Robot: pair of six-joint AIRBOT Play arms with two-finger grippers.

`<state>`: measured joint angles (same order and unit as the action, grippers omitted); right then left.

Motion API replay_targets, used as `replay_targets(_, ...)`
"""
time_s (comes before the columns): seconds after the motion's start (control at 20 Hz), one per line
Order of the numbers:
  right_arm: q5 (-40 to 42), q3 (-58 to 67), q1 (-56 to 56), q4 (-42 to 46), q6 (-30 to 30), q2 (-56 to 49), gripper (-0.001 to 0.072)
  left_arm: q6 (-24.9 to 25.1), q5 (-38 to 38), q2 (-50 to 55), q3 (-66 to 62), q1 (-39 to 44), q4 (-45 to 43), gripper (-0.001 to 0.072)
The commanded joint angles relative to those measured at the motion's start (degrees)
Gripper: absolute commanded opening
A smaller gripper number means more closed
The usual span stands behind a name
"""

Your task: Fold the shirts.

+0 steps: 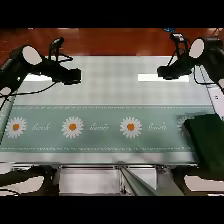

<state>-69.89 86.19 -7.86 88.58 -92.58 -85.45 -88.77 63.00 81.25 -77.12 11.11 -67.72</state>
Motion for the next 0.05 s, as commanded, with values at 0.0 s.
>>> replay_targets(0.0, 0.0, 0.0, 0.0, 0.1, 0.0, 0.0, 0.0028, 0.0, 0.1, 0.0, 0.0, 0.0, 0.0, 0.0018)
